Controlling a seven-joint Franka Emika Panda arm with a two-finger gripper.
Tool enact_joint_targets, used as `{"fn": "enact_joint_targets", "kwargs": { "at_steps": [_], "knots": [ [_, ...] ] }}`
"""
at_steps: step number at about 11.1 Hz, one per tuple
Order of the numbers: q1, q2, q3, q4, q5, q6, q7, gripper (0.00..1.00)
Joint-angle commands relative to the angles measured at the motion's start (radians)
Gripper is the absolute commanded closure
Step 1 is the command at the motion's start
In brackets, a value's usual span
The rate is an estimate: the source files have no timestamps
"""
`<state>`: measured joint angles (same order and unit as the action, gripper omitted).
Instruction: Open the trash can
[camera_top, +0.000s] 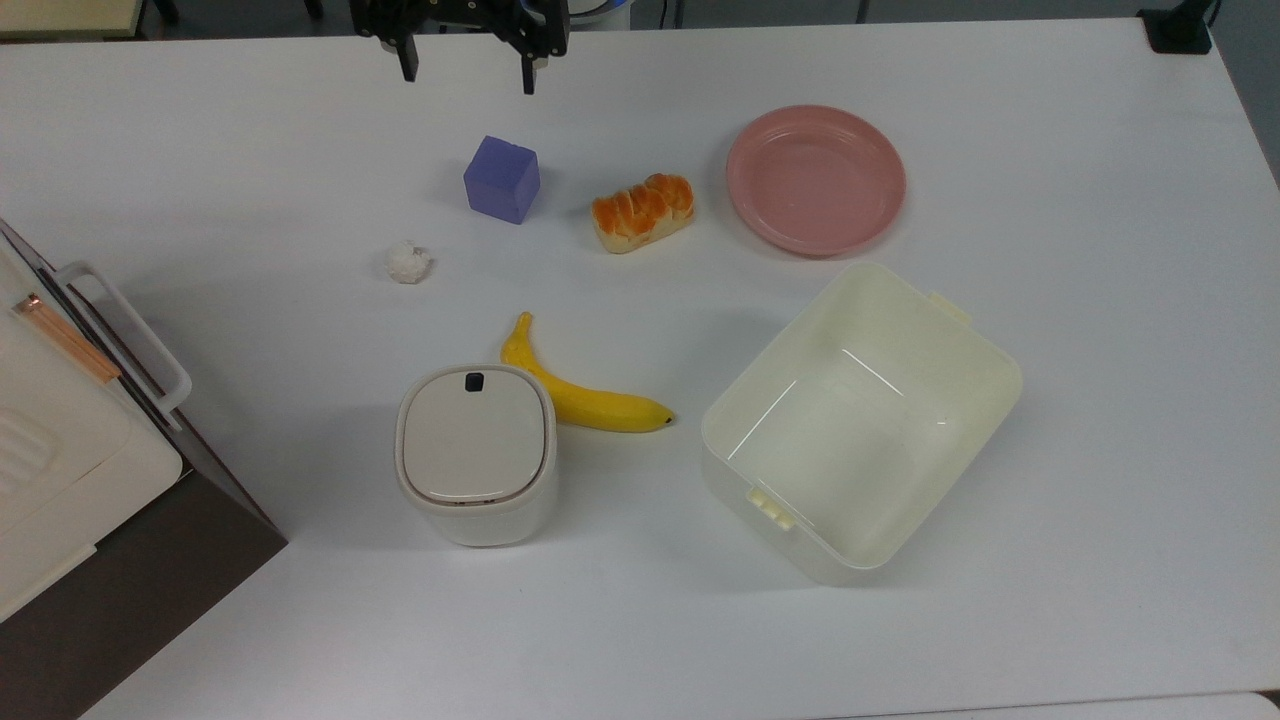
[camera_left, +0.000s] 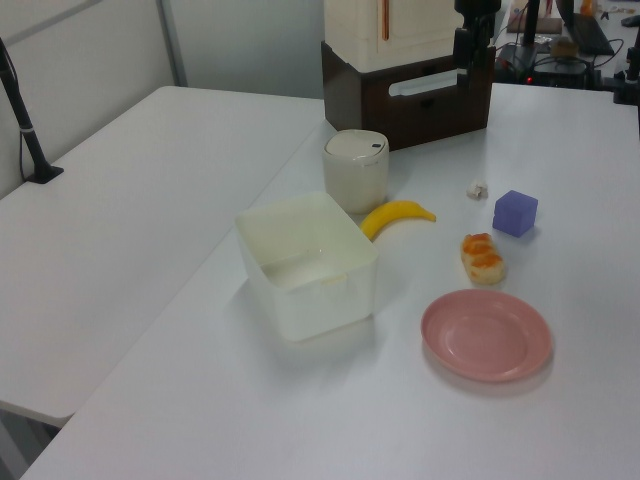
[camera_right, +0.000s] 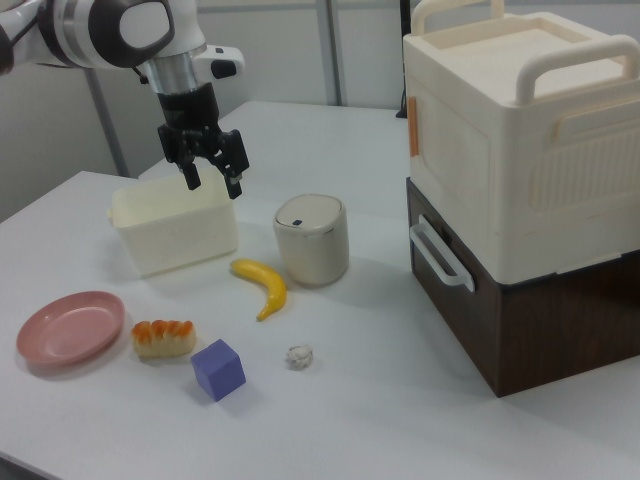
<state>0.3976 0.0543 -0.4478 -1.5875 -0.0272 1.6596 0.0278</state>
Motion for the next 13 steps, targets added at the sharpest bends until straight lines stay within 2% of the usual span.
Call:
{"fn": "enact_joint_targets", "kwargs": {
  "at_steps": [1,2,3,5,7,10,13],
  "knots": [
    [0.021,0.015,-0.009,-0.006,0.004,0.085,-0.009,0.85],
    [0.021,0.027,0.0,-0.023,0.003,0.168,0.0,0.95],
    [0.021,0.042,0.006,-0.022,-0.022,0.221,0.024,1.0],
    [0.029,0.113,0.008,-0.014,-0.062,0.394,0.139,1.0],
    [0.027,0.146,0.008,-0.014,-0.126,0.492,0.265,1.0],
    [0.026,0.244,0.006,0.041,-0.178,0.522,0.342,1.0],
    [0.026,0.327,0.006,0.081,-0.295,0.532,0.432,1.0]
  ]
}}
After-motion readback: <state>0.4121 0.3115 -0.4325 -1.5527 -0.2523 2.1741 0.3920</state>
